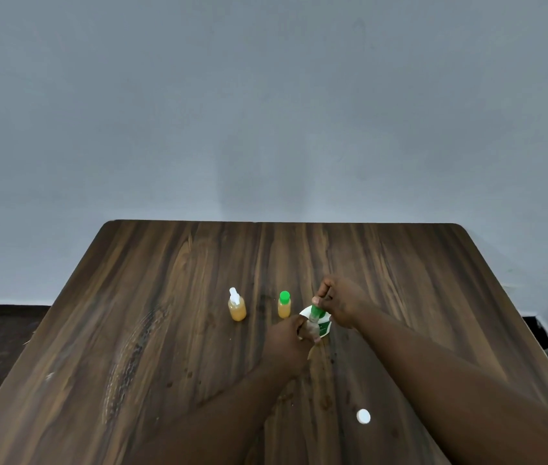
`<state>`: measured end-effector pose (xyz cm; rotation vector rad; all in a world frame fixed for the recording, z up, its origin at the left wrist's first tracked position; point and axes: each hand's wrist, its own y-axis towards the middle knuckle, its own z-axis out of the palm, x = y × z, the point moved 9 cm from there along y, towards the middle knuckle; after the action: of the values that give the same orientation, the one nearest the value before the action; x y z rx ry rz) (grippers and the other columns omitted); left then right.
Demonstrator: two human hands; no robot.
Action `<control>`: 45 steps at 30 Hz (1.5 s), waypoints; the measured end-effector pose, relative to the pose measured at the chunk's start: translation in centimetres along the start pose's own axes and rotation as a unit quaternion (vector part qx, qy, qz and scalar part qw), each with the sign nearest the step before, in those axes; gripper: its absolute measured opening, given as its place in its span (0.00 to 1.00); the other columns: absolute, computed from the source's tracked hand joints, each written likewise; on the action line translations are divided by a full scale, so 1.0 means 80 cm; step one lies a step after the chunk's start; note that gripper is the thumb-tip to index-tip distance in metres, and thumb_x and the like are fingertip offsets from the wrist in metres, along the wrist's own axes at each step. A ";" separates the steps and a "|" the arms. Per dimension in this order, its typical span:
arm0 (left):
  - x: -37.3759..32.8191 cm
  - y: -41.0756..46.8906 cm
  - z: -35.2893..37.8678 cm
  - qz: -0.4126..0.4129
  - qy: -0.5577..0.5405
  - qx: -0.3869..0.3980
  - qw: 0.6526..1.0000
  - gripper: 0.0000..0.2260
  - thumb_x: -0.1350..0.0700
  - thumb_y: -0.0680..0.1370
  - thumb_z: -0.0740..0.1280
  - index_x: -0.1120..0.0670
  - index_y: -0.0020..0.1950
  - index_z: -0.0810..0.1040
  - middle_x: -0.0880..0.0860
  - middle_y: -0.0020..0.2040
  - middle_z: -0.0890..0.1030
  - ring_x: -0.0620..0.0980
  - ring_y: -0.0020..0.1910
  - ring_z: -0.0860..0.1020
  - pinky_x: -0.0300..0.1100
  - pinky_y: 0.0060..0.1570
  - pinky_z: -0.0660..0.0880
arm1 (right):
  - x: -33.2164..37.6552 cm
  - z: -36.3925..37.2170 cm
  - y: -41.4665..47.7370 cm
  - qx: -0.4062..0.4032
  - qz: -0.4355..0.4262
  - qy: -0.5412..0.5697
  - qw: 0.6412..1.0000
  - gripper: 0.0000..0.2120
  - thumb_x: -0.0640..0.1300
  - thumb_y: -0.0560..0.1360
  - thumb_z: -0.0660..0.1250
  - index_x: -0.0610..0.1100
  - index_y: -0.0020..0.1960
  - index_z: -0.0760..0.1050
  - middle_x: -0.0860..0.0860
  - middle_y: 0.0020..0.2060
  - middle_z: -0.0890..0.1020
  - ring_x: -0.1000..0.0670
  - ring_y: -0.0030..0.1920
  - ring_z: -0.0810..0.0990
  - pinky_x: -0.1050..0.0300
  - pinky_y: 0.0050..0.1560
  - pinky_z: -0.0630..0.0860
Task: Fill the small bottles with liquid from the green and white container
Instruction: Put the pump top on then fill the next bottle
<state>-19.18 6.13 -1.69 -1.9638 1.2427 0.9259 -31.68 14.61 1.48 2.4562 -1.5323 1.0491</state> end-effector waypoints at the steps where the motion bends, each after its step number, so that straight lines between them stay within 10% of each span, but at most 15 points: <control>1: 0.001 0.001 -0.001 0.001 -0.003 -0.008 1.000 0.12 0.61 0.75 0.71 0.44 0.38 0.77 0.24 0.38 0.78 0.27 0.44 0.77 0.21 0.42 0.68 | 0.001 0.000 0.001 0.009 0.003 0.006 1.000 0.09 0.48 0.74 0.74 0.49 0.39 0.75 0.52 0.38 0.82 0.49 0.41 0.83 0.49 0.44 0.82; 6: -0.003 0.003 -0.001 0.003 0.000 -0.001 1.000 0.10 0.60 0.76 0.71 0.46 0.39 0.77 0.22 0.37 0.76 0.25 0.42 0.76 0.22 0.41 0.67 | -0.002 -0.002 0.004 0.006 0.010 0.048 0.999 0.07 0.45 0.74 0.74 0.44 0.41 0.77 0.47 0.40 0.83 0.46 0.42 0.84 0.43 0.44 0.83; 12: 0.005 0.002 -0.001 0.001 -0.035 -0.036 0.999 0.04 0.59 0.76 0.70 0.51 0.43 0.82 0.43 0.43 0.85 0.36 0.46 0.80 0.24 0.44 0.70 | 0.003 -0.001 0.007 0.013 0.009 0.051 0.999 0.10 0.46 0.73 0.75 0.49 0.37 0.75 0.50 0.37 0.83 0.46 0.43 0.83 0.42 0.46 0.82; 17: 0.007 0.003 0.002 0.006 -0.030 -0.020 0.999 0.06 0.60 0.75 0.72 0.50 0.42 0.82 0.30 0.40 0.81 0.28 0.44 0.78 0.22 0.43 0.68 | -0.002 0.003 0.000 0.001 0.009 0.056 0.998 0.09 0.44 0.74 0.74 0.46 0.39 0.74 0.52 0.36 0.79 0.49 0.41 0.79 0.52 0.43 0.78; 22: 0.005 0.005 0.005 0.015 -0.039 -0.033 0.999 0.05 0.60 0.75 0.69 0.51 0.41 0.82 0.43 0.42 0.85 0.37 0.46 0.81 0.29 0.47 0.73 | 0.002 -0.003 0.005 0.012 0.008 0.058 0.998 0.09 0.46 0.72 0.75 0.47 0.37 0.76 0.51 0.35 0.81 0.45 0.43 0.83 0.40 0.45 0.82; 39: 0.010 0.005 0.005 0.007 -0.037 -0.028 0.999 0.05 0.59 0.75 0.70 0.50 0.42 0.82 0.36 0.39 0.82 0.32 0.44 0.79 0.24 0.40 0.69 | 0.005 0.000 0.005 0.018 -0.010 0.030 0.999 0.10 0.47 0.73 0.75 0.50 0.38 0.75 0.53 0.36 0.81 0.48 0.43 0.82 0.44 0.46 0.82; 45: 0.013 0.007 0.007 0.003 -0.038 -0.020 0.999 0.10 0.60 0.75 0.71 0.44 0.40 0.79 0.31 0.39 0.81 0.32 0.43 0.79 0.24 0.40 0.69 | 0.000 -0.002 -0.002 -0.006 -0.014 0.008 1.000 0.08 0.48 0.74 0.73 0.48 0.41 0.75 0.56 0.35 0.77 0.52 0.41 0.77 0.58 0.39 0.73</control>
<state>-19.51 5.84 -2.92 -1.9386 1.1962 1.0258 -31.63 14.74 1.61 2.4484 -1.4905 1.0474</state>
